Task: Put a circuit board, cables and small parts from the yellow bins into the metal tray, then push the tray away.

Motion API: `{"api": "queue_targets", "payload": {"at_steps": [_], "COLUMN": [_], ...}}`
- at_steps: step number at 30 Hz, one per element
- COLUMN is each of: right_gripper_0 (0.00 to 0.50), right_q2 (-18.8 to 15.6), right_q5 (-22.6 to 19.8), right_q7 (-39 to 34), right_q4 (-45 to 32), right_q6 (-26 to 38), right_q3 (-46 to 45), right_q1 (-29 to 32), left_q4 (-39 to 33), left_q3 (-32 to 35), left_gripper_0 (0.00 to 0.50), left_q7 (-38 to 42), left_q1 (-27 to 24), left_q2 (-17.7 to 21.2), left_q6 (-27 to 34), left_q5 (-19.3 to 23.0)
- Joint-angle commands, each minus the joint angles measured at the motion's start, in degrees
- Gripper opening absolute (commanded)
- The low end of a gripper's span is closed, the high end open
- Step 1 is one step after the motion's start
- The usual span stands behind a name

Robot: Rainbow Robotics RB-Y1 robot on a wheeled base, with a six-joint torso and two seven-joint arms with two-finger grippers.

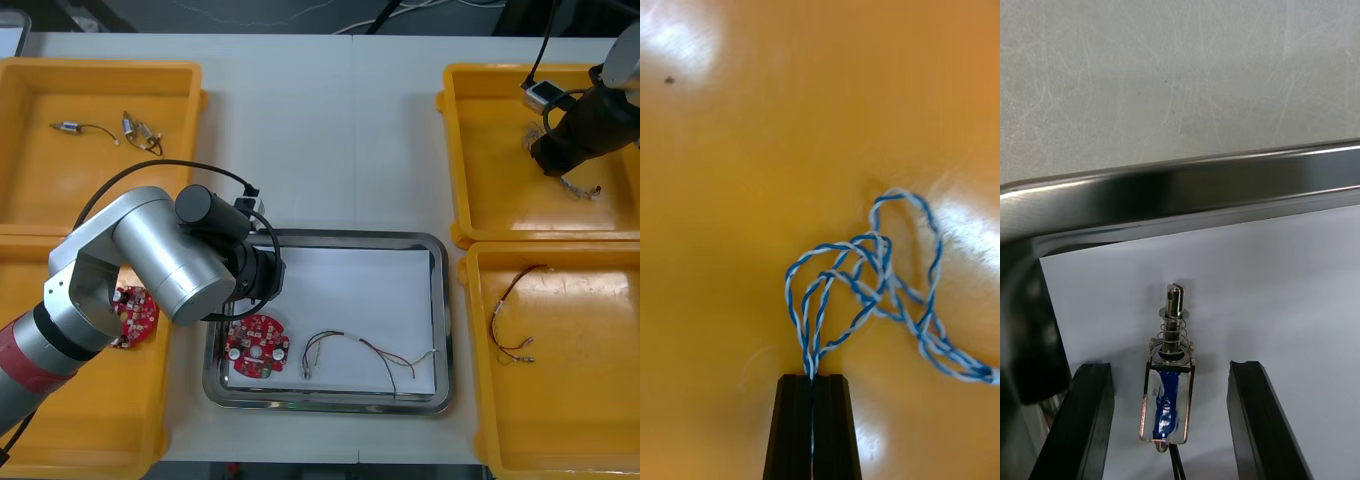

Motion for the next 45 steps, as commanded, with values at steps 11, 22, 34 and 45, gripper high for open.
{"api": "queue_targets", "payload": {"at_steps": [11,22,34,45], "right_gripper_0": [0.0,0.0,0.0,0.0], "right_q2": [-2.8,-5.9,-6.5,-7.1], "right_q5": [2.3,2.7,-4.0,-9.5], "right_q7": [0.8,-1.3,-15.7,-25.7], "right_q4": [-11.7,-18.6,-42.7,-58.1], "right_q6": [15.5,28.2,36.5,40.9], "right_q3": [-7.0,-12.5,-17.1,-19.2], "right_q1": [-2.0,-0.4,14.3,22.3], "left_q4": [-2.5,-10.3,-18.4,-19.9], "left_q3": [-0.7,4.7,14.9,27.3], "left_gripper_0": [0.5,0.5,0.5,0.5], "left_q7": [5.7,6.0,5.7,4.2], "left_q1": [-2.1,-2.4,-2.9,-4.6], "left_q2": [-1.3,-1.4,-1.3,1.3], "left_q6": [-0.8,9.5,21.3,29.0], "left_q5": [0.2,3.7,6.6,11.2]}}
